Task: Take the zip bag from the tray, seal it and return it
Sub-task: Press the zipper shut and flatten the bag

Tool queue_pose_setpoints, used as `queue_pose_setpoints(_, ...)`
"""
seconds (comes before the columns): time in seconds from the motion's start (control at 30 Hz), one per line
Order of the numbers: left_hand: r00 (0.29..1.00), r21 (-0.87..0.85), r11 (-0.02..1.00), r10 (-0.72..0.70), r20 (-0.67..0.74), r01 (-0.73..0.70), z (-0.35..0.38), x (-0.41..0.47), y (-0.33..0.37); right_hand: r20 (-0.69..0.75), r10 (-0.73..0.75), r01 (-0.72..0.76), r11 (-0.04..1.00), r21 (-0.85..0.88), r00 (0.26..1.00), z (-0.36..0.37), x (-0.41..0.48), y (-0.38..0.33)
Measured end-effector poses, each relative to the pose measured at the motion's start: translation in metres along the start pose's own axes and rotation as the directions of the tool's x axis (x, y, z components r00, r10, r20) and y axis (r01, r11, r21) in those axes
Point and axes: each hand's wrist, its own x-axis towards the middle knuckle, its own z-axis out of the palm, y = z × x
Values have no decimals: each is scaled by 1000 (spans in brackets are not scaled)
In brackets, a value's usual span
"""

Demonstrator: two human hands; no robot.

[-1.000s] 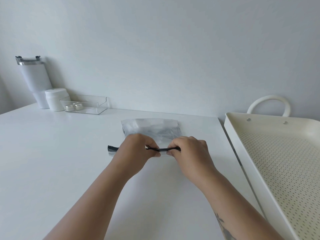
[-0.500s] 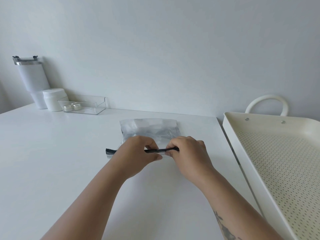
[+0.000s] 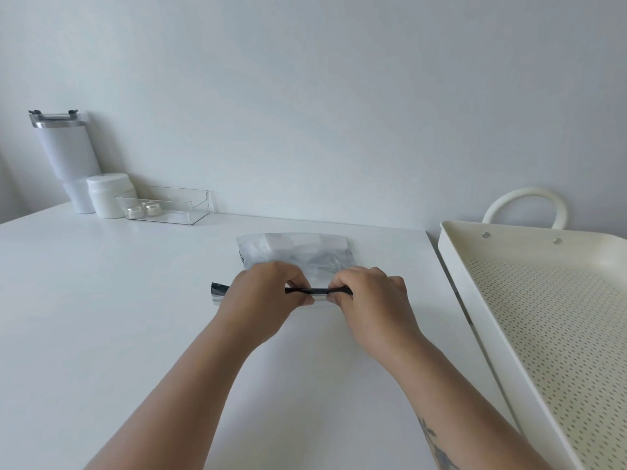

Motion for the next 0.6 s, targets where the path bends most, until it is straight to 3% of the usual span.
queue_pose_setpoints(0.2,1000,91,996,24,4,-24,4,0,5,21,-1,2,999,-54,1000,1,-2,3)
queue_pose_setpoints(0.4,999,15,1000,27,-42,-26,6,0,8,-21,-55,52,988,-145,998,5,0,-1)
queue_pose_setpoints(0.6,998,124,991,50,-35,-45,2,-2,7,-21,-21,18,989,-150,1000,6,2,3)
